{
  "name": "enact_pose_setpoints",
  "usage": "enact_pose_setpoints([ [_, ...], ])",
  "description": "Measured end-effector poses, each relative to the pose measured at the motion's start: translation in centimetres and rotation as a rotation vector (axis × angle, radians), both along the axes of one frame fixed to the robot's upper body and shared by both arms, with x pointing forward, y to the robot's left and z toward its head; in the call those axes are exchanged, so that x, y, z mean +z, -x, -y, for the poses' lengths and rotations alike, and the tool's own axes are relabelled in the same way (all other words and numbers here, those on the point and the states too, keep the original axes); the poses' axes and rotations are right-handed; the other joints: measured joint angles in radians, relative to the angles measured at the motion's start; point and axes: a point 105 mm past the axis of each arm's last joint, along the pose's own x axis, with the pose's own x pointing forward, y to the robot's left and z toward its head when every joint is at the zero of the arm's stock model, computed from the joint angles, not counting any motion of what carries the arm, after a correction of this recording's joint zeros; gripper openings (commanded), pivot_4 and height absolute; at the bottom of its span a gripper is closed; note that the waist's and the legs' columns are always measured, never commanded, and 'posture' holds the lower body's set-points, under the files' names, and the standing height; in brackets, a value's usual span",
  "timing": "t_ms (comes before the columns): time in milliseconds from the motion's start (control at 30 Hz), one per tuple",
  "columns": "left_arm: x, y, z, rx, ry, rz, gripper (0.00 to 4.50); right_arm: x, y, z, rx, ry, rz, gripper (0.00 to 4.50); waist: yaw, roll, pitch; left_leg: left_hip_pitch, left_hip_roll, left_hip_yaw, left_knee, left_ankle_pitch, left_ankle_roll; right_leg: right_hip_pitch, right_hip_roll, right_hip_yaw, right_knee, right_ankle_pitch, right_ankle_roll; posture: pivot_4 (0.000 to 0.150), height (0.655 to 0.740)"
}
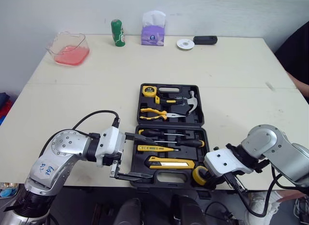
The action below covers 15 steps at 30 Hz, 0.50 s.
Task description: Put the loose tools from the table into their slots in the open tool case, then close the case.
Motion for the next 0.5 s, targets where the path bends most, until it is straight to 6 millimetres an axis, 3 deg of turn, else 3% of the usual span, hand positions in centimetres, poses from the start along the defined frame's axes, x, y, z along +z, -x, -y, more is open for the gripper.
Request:
enact_pose_setpoints([
  [33, 0.0, 0.0, 0.0, 0.0, 0.0, 0.0, 4.5, 0.0, 0.0, 0.0, -0.006, 0.001, -0.004, 0.04, 0.0, 0.0, 0.0, 0.0, 0.0, 0.0, 0.0, 0.0, 0.0, 0.0, 0.0, 0.0, 0.0, 0.0, 0.0, 0.15, 0.74],
  [133, 0.0, 0.0, 0.0, 0.001, 0.0, 0.001, 4.5, -0.1, 0.1, -0.1, -0.016, 0.0, -0.022, 1.32, 0.0, 0.0, 0.0, 0.0, 0.0, 0.0, 0.0, 0.0, 0.0, 0.0, 0.0, 0.0, 0.0, 0.0, 0.0, 0.15, 0.74],
  [167, -0.1, 0.0, 0.0, 0.003, 0.0, -0.002, 4.5, 0.0, 0.0, -0.2, -0.02, -0.01, -0.021, 2.0, 0.0, 0.0, 0.0, 0.0, 0.0, 0.0, 0.0, 0.0, 0.0, 0.0, 0.0, 0.0, 0.0, 0.0, 0.0, 0.15, 0.74],
  [267, -0.1, 0.0, -0.1, 0.004, -0.002, -0.002, 4.5, 0.1, 0.4, -0.3, 0.0, -0.026, -0.046, 2.98, 0.003, 0.001, 0.001, -0.002, 0.0, -0.001, 0.0, 0.0, 0.0, -0.001, 0.0, -0.001, 0.001, 0.0, 0.0, 0.15, 0.74],
  [400, -0.2, -0.1, -0.1, 0.007, -0.004, -0.002, 4.5, 0.7, 0.9, 0.0, 0.005, -0.04, -0.095, 2.98, 0.002, 0.001, 0.001, -0.002, -0.001, -0.001, 0.0, 0.0, 0.0, -0.001, 0.0, -0.001, 0.0, 0.0, 0.0, 0.15, 0.74],
  [500, -0.5, -0.5, -0.4, 0.025, -0.009, -0.014, 4.5, 2.3, 0.7, 0.0, -0.001, -0.075, -0.089, 2.98, 0.001, 0.002, 0.001, -0.002, 0.0, 0.0, 0.0, 0.0, 0.0, -0.002, 0.0, -0.001, 0.0, 0.0, 0.0, 0.15, 0.74],
])
